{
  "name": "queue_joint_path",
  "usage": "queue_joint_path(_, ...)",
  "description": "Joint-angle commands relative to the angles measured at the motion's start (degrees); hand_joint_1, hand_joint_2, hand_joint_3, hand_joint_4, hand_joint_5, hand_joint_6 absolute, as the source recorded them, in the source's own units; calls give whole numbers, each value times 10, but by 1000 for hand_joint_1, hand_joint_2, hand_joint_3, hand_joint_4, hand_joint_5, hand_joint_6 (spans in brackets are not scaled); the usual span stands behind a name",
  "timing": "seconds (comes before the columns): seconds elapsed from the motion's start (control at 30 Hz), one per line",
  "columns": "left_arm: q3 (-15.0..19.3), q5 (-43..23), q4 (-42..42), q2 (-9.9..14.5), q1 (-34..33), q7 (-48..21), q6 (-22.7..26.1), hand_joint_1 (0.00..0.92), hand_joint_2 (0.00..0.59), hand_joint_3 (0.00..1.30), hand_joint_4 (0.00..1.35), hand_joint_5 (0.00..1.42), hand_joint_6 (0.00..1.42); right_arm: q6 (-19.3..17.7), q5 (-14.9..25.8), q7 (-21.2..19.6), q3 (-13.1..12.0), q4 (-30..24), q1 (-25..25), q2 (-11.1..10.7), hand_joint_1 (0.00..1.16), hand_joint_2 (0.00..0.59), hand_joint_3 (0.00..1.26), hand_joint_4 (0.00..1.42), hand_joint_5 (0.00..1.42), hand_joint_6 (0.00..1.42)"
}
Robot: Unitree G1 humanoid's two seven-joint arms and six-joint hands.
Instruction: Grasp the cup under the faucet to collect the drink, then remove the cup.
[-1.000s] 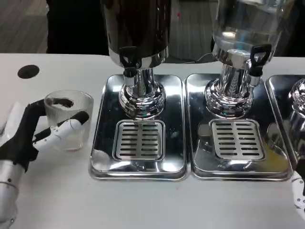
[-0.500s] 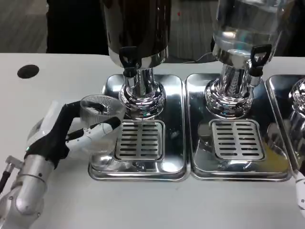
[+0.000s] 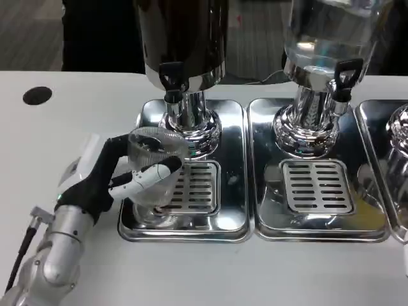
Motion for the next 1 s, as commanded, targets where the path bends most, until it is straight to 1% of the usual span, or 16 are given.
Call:
queue_joint_path(0.03,-5,6,-1,-14,-14,25,1,179,185,513,602,430,289,-10,5,-5,-6,-5,2,1,671,510,378,350,260,180)
queue_joint_path(0.17,-8,8,3,-25,-15,32,6,172,185,514,602,441,300,-12,8,-4,-8,-5,3,1,671,510,378,350,260,180)
queue_joint_path(0.4,-12,16,1,-35,-13,43,12,173,195,521,602,446,305,-13,15,-5,-10,5,0,0,671,510,378,350,260,180)
queue_joint_path(0.5,-17,24,-3,-49,0,65,22,173,195,523,602,446,306,-17,20,-9,-10,13,-1,2,671,510,378,350,260,180)
queue_joint_path(0.6,-21,27,-5,-54,5,77,26,174,196,534,602,455,307,-21,20,-12,-9,19,1,4,671,510,378,350,260,180)
queue_joint_path(0.7,-23,27,-4,-55,7,86,27,171,198,536,602,459,307,-24,21,-13,-10,21,3,4,671,510,378,350,260,180)
queue_joint_path(1.0,-14,21,9,-47,-6,97,38,154,203,554,595,463,309,-29,25,-14,-18,20,10,3,671,510,378,355,261,180)
